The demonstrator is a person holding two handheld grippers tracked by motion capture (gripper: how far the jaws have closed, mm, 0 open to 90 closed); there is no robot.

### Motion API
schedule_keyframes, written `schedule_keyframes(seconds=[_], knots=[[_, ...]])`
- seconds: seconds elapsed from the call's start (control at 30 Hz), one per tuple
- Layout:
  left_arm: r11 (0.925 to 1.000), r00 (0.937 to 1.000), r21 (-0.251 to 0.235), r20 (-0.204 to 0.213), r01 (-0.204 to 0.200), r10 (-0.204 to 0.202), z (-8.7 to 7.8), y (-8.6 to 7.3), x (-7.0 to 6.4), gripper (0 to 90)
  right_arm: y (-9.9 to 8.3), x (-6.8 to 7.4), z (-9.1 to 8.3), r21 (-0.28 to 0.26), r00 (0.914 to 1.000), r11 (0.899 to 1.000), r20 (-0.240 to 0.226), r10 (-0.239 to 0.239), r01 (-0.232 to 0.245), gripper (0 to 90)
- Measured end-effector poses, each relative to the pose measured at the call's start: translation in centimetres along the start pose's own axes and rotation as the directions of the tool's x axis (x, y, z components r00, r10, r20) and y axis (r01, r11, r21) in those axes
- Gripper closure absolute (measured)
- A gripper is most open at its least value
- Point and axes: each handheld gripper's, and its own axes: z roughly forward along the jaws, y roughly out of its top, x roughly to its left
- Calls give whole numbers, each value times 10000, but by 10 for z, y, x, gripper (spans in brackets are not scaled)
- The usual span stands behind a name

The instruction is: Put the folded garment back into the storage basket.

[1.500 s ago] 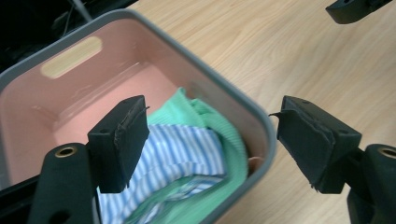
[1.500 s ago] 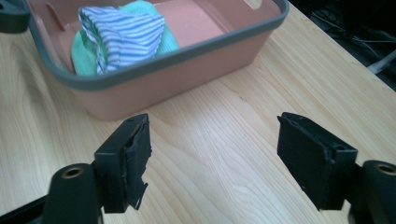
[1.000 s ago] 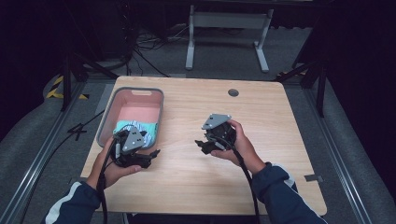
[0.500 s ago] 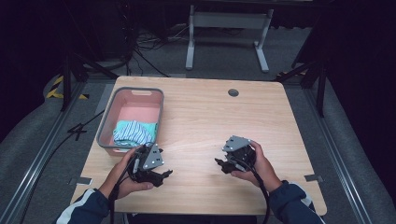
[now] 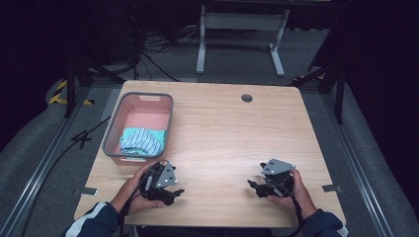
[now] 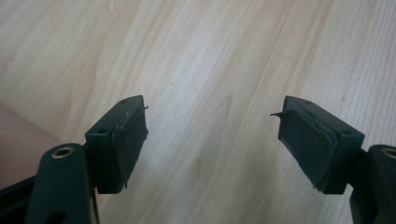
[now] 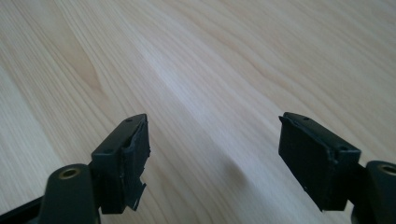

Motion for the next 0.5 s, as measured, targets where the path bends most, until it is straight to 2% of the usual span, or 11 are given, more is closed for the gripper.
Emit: schedule_keyframes(seconds=[0.1, 0.17, 0.23, 0.3, 0.37, 0.43, 0.5], knots=[[9999, 9997, 99, 254, 48, -51, 8, -4, -1, 233, -16, -5, -3, 96, 9993, 9992, 17, 386, -386, 250], [9996, 9979, 181, 611, 206, -217, 12, -7, -1, 225, -26, -7, -5, 154, 9985, 9984, 92, 547, -548, 249], [9992, 9957, 250, 855, 324, -344, 16, -9, -1, 217, -34, -9, -8, 49, 9957, 9957, 95, 919, -920, 247], [9982, 9914, 131, 1164, 588, -599, 18, -11, 0, 203, -40, -10, -11, -67, 9934, 9934, -5, 1144, -1144, 244], [9974, 9898, 3, 1235, 718, -713, 20, -12, 1, 195, -45, -12, -13, -179, 9900, 9899, -118, 1404, -1406, 236], [9950, 9848, -88, 1441, 990, -967, 22, -15, 2, 183, -51, -14, -14, -342, 9849, 9845, -276, 1709, -1718, 222], [9875, 9757, -355, 1638, 1534, -1457, 25, -19, 3, 151, -54, -17, -15, -381, 9798, 9793, -316, 1975, -1986, 222]])
